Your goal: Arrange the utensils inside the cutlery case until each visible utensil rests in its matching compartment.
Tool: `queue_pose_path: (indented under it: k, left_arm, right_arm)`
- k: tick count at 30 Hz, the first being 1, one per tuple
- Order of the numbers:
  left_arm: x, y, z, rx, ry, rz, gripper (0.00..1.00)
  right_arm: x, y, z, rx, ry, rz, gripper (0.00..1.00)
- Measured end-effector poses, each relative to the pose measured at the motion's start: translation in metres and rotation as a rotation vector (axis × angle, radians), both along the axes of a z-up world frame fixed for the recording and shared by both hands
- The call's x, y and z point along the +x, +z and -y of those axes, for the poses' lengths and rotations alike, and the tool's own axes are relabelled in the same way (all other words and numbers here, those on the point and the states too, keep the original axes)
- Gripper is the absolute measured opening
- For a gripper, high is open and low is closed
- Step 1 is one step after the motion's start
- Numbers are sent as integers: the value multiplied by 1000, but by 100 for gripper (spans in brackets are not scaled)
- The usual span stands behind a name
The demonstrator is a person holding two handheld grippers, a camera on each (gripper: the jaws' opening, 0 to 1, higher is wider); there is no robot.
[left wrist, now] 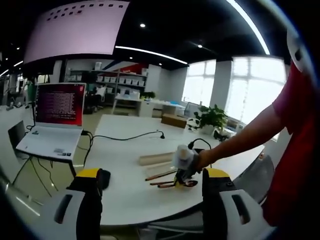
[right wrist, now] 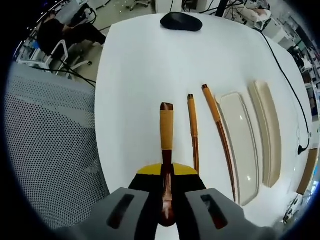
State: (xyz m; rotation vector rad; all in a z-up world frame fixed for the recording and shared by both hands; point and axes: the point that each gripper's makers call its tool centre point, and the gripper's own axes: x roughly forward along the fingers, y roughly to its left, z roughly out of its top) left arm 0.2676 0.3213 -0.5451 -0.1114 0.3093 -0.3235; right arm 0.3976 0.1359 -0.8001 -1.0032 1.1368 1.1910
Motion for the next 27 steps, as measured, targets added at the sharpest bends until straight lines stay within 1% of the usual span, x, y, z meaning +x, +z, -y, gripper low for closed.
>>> queue_pose_path:
  k: [3, 5, 6, 7, 8, 9, 10, 12, 13, 14, 15, 19, 27]
  left_arm:
    - [2, 0, 1, 8, -8, -2, 83]
    - [4, -2, 3, -7, -15, -16, 82]
    - [4, -6, 7, -2, -38, -31, 82]
    - [4, -9, 8, 33, -52, -40, 82]
    - [4, -11, 8, 50, -58, -44, 82]
    - [3, -18, 9, 82, -73, -73, 83]
    - [2, -23, 10, 93, -81, -105, 83]
    - [4, -22, 12, 74, -73, -96, 83]
    - [3, -20, 14, 54, -76, -88, 83]
    - [3, -19, 17, 35, -80, -88, 84]
    - [2, -20, 18, 32, -82, -92, 83]
    - [2, -21, 19, 45, -85, -91, 83]
    - [3, -21, 16, 36, -69, -88, 83]
  right_arm:
    - [0, 10, 5, 9, 15, -7, 2]
    - [3, 18, 8, 22, 35, -1, 2]
    - [4, 21, 10, 22, 37, -3, 2]
    - [4, 24, 11, 25, 38, -7, 2]
    - [4, 28, 12, 34, 38, -9, 2]
    - [6, 33, 12, 54, 50, -7, 2]
    - [6, 34, 12, 59, 54, -9, 2]
    - [8, 39, 14, 60, 55, -7, 2]
    - [9, 41, 15, 59, 61, -6, 2]
    - [12, 42, 17, 58, 65, -3, 2]
    - [14, 43, 18, 56, 64, 0, 2]
    - [16, 47, 21, 51, 69, -7, 2]
    - [20, 49, 23, 38, 110, -4, 2]
